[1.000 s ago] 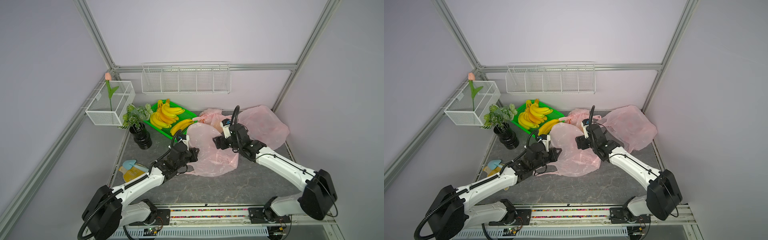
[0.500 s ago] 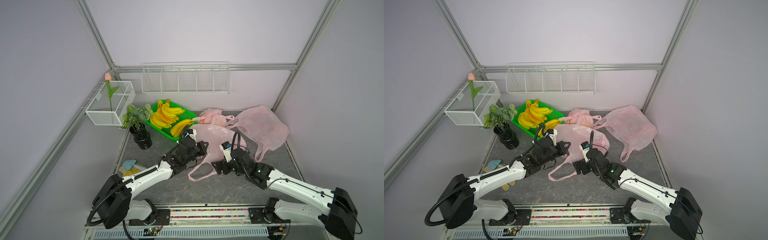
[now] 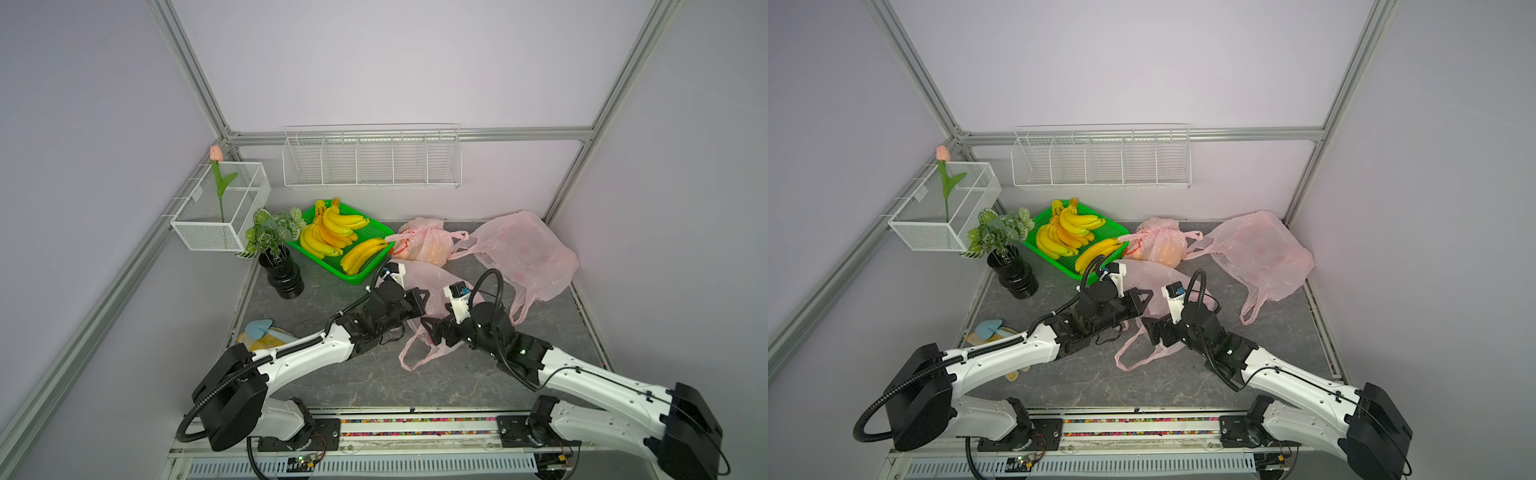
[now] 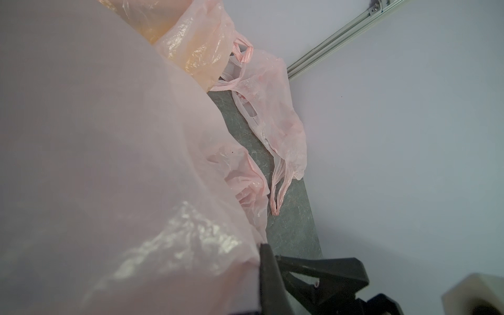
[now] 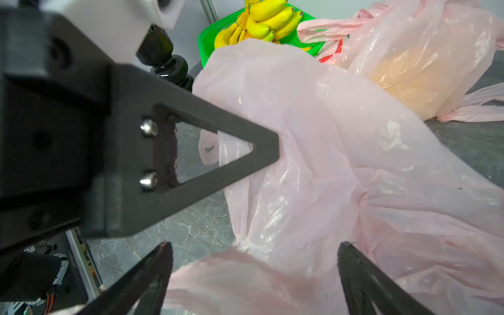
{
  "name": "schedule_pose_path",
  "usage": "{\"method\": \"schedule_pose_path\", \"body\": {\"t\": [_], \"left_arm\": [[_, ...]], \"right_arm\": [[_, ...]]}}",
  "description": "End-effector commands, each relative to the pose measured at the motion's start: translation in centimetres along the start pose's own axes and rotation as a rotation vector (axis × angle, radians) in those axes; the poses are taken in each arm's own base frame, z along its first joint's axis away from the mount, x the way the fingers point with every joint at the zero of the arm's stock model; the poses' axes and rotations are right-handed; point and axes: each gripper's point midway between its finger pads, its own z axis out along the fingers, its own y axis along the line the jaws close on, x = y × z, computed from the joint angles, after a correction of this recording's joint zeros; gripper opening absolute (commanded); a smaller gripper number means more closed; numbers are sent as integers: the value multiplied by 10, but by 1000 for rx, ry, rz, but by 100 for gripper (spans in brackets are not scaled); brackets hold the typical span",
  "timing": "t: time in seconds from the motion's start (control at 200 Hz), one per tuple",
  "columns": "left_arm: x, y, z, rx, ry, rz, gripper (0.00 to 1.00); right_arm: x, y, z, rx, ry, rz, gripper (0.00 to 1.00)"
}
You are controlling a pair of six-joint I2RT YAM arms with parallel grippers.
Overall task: Place the banana into a plastic bag & tie a knot
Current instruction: Open the plastic bag at the center of the board.
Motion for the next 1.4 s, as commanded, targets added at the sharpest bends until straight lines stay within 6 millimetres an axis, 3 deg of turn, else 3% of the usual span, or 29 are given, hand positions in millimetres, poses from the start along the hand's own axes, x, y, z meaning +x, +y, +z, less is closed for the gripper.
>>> {"method": "schedule_pose_path", "body": {"t": [0.0, 0.105, 0.215, 0.405, 0.485, 0.71, 0.835, 1.114, 1.279, 1.394], "left_arm": [[-10, -19, -2, 42, -40, -27, 0], [-8, -27, -5, 60, -36, -31, 0], [-7, -32, -9, 74, -36, -42, 0], [-1, -44, -16, 122, -31, -75, 0], [1, -47, -17, 132, -24, -77, 0], [-1, -44, -22, 107, -34, -69, 0], [-11, -36, -30, 55, -78, -36, 0], [-41, -16, -82, -148, -164, 185, 57], [-52, 37, -124, -340, -265, 216, 79], [-71, 59, -150, -407, -318, 225, 90]], "right_arm": [[8, -10, 5, 55, 6, -51, 97], [15, -15, 10, 78, 14, -74, 98], [9, -16, 12, 84, -16, -89, 100], [-5, -15, 13, 77, -121, -113, 92], [-9, -16, 14, 76, -158, -132, 80], [-14, -17, 12, 92, -180, -148, 29], [-12, -22, 6, 112, -160, -124, 11], [1, -43, -13, 218, -90, 29, 7], [1, -47, -23, 245, -63, 109, 7], [-3, -53, -33, 272, -42, 153, 7]]}}
